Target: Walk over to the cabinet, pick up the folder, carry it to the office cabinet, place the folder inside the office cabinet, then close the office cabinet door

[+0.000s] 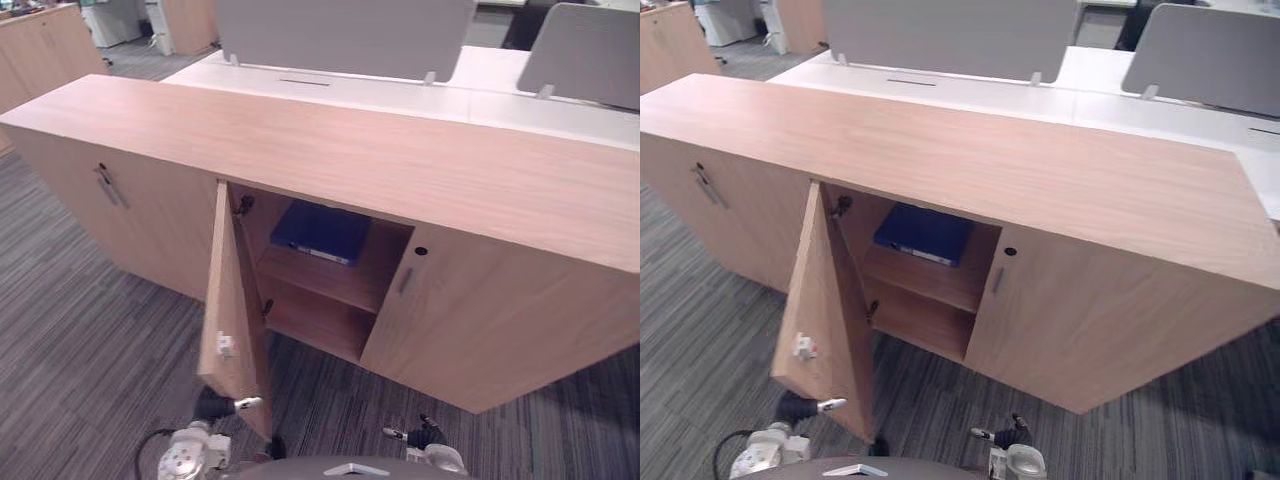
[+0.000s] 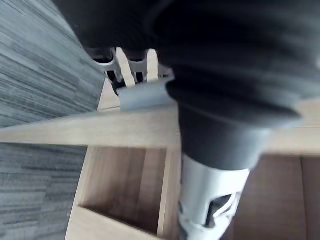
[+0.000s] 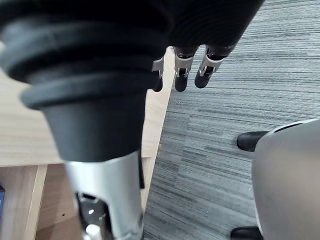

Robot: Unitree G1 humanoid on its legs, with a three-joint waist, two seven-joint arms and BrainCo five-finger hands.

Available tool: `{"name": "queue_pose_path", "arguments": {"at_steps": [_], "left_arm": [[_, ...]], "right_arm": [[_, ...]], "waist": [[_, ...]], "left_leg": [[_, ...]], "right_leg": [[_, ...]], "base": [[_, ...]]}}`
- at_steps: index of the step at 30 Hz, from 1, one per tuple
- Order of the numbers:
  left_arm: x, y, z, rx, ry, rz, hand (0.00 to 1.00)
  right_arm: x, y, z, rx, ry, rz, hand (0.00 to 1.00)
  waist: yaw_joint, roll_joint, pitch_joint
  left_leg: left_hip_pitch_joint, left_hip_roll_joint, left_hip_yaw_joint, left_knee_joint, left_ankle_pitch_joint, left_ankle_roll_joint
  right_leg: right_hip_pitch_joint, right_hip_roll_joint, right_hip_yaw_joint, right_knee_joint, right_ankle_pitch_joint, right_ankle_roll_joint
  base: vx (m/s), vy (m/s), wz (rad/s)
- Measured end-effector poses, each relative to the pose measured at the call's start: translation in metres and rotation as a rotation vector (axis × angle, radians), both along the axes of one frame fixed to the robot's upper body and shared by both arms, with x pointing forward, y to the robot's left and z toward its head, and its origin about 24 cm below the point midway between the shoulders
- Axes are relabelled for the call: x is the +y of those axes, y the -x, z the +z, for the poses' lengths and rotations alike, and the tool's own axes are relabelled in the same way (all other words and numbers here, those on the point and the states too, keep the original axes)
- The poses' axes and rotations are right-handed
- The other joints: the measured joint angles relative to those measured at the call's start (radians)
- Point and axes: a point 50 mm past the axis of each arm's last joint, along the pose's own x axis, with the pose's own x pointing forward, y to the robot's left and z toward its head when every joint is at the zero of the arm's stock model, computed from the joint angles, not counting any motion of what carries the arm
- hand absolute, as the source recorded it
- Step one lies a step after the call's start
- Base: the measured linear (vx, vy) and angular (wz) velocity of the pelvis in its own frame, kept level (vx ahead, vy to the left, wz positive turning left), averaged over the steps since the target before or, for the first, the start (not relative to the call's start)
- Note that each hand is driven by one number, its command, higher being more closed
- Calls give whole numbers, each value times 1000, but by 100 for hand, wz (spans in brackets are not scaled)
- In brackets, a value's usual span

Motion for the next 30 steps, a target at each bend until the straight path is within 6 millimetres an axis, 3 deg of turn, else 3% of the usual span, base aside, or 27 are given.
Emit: {"name": "queue_pose_path", "arguments": {"at_steps": [5, 10, 13, 15, 22, 30], "left_arm": [[-32, -28, 11, -88, 20, -143, 0], [-40, -55, 15, -135, -33, -164, 0], [-26, -72, 16, -138, -82, -80, 0], [-2, -88, 16, -133, -144, 53, 0], [44, -122, 29, -135, -269, 216, 0], [62, -132, 38, -148, -309, 241, 0]], "right_arm": [[3, -1, 0, -1, -6, 1, 0], [6, -2, 0, -4, -12, -1, 0], [6, -3, 0, -5, -11, -1, 0], [5, -4, 0, -7, -2, -7, 0], [2, -5, 0, 4, 0, -21, 0], [-5, 4, -2, 42, 10, -37, 0]], "waist": [[-28, -3, -17], [-67, -4, -21], [-78, -4, -23], [-96, -7, -24], [-129, -15, -20], [-145, -24, -16]], "left_leg": [[1, 6, 49, 0, -5, 1], [21, 14, 120, 0, -28, -6], [20, 22, 159, 1, -37, -9], [20, 29, 187, 6, -40, -9], [-14, 32, 235, 7, -55, -13], [-31, 29, 267, 7, -59, -12]], "right_leg": [[-25, 11, 67, -2, 3, -4], [-31, 18, 139, -32, 50, 1], [-42, 28, 173, -58, 78, 8], [-47, 35, 199, -75, 93, 7], [-97, 38, 240, -97, 112, 7], [-133, 38, 252, -120, 148, 3]], "base": [[5, 17, -28], [54, 12, -43], [67, -11, -45], [70, -20, -39], [19, -18, -22], [-17, -29, -20]]}}
